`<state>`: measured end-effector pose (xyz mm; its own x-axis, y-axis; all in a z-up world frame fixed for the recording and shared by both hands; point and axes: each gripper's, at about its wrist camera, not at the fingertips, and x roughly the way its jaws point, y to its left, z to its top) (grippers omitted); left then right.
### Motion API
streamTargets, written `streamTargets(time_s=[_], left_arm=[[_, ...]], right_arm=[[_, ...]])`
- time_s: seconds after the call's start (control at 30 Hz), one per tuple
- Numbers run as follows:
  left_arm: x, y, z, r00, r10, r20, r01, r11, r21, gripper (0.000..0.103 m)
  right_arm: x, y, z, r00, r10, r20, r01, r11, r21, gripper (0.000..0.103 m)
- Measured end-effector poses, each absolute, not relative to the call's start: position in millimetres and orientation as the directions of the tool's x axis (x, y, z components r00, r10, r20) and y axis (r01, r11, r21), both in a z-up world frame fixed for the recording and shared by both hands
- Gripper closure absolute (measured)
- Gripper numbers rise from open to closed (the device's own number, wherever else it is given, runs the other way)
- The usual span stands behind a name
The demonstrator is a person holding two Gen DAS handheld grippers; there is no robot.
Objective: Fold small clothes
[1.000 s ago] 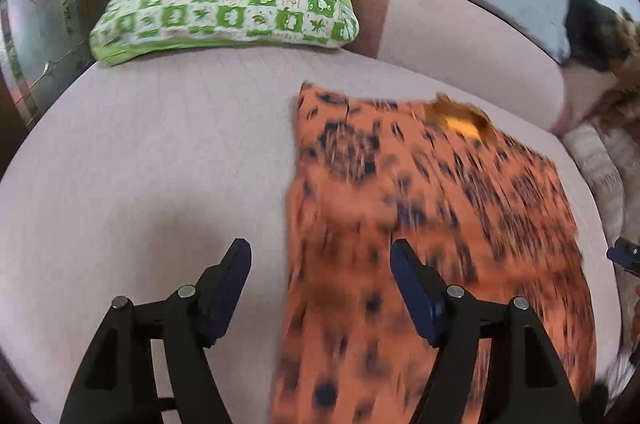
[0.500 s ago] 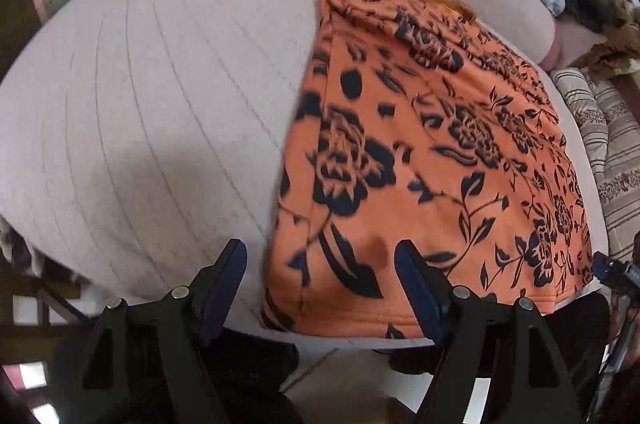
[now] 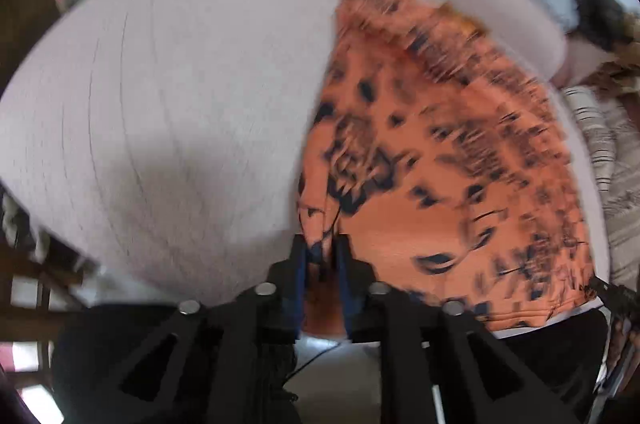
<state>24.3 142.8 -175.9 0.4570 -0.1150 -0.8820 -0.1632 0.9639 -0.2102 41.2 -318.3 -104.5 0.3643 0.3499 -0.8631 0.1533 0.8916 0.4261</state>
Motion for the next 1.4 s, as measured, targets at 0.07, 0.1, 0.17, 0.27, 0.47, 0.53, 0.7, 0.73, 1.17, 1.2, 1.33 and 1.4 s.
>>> streamTargets(time_s=[0.07,0.1,0.17,0.27,0.47,0.53,0.7,0.73,1.17,1.2,1.33,1.4], left_arm=[[17.1,142.6,-168.4,0.502,-0.126,-0.856,-0.166,0.957,-0.238,0.055],[15.0,140.9,-164.8,0.521,-0.124,-0.844,-0.162,0.957,-0.241,0.042],[11.8,136.4,-159.6,0.555,-0.125,-0.823,-0.146,0.959,-0.244,0.026],[21.1,126.0,-169.2,0.526,-0.075,-0.847,-0.133,0.977,-0.169,0.027],[18.6,120.5,-168.2,0.500,-0.094,-0.861,-0.089,0.983,-0.159,0.097],[23.6,122.1,-175.7,0.478,-0.093,-0.874,-0.090,0.984,-0.154,0.096],[20.7,122.2,-176.1,0.479,-0.116,-0.870,-0.091,0.979,-0.180,0.046],[19.4,120.6,-176.6,0.481,-0.105,-0.870,-0.090,0.982,-0.168,0.044],[43.8,134.8,-123.9,0.534,-0.292,-0.793,-0.040,0.929,-0.369,0.097],[51.8,136.2,-112.6,0.558,-0.315,-0.768,-0.026,0.918,-0.396,0.097],[109.0,141.8,-65.3,0.636,-0.374,-0.675,0.022,0.883,-0.469,0.096],[148.9,143.7,-42.8,0.679,-0.370,-0.635,0.041,0.882,-0.470,0.096]], right_arm=[[35.9,-313.9,-94.4,0.411,0.347,-0.843,0.103,0.901,0.421,0.049],[32.7,-314.7,-86.4,0.456,0.340,-0.823,0.092,0.901,0.423,0.014],[35.0,-317.9,-81.6,0.493,0.321,-0.809,0.103,0.901,0.421,0.004],[49.1,-321.0,-95.3,0.451,0.324,-0.832,0.131,0.898,0.421,0.006],[46.3,-314.6,-103.9,0.364,0.414,-0.834,0.148,0.858,0.491,0.096],[48.3,-318.5,-107.3,0.360,0.399,-0.843,0.150,0.867,0.474,0.095],[49.6,-319.0,-115.2,0.358,0.446,-0.820,0.150,0.840,0.522,0.071],[50.0,-316.4,-116.2,0.359,0.447,-0.819,0.133,0.845,0.519,0.065],[74.0,-339.7,-68.8,0.456,0.665,-0.591,0.109,0.617,0.779,0.094],[81.8,-340.8,-61.1,0.475,0.682,-0.556,0.089,0.592,0.801,0.094],[141.7,-343.0,-28.9,0.532,0.712,-0.458,0.014,0.534,0.846,0.094],[182.9,-344.1,-12.1,0.567,0.702,-0.431,-0.020,0.535,0.845,0.094]])
